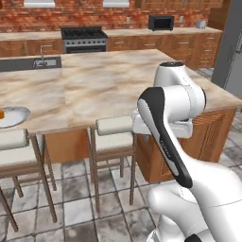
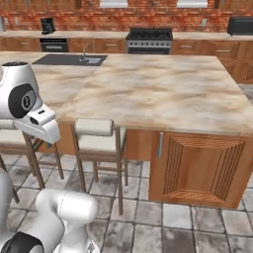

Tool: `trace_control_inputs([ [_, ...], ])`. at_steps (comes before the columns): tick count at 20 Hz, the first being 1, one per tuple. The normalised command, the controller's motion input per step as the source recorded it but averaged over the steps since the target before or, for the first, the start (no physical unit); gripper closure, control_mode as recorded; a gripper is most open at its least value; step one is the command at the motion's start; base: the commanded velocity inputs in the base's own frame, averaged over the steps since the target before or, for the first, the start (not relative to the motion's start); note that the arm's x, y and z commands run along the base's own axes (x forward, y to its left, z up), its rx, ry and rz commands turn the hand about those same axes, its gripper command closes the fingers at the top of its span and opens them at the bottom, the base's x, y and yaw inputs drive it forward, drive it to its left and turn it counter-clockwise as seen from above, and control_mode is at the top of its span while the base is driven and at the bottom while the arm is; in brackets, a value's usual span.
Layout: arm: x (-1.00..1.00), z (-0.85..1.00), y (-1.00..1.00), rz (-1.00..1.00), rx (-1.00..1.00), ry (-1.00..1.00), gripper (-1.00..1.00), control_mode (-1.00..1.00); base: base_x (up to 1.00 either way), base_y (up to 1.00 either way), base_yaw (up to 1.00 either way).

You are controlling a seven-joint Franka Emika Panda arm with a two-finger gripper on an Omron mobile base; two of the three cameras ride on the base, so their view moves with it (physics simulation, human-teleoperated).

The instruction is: Take the cheese, fish, and lemon from the fridge and place them on the plate on the dining counter to create an appetizer plate.

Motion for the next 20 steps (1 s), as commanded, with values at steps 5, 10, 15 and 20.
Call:
trace_control_inputs([
  [5, 0.0, 0.0, 0.0, 0.0, 0.0, 0.0, -1.0, 1.0, -0.08, -1.0, -0.13],
  [10, 0.0, 0.0, 0.0, 0.0, 0.0, 0.0, -1.0, 1.0, -0.01, -1.0, -0.11],
  [15, 0.0, 0.0, 0.0, 0.0, 0.0, 0.0, -1.0, 1.0, 0.0, -1.0, -0.08],
  [20, 0.0, 0.0, 0.0, 0.0, 0.0, 0.0, -1.0, 1.0, 0.0, -1.0, -0.05],
])
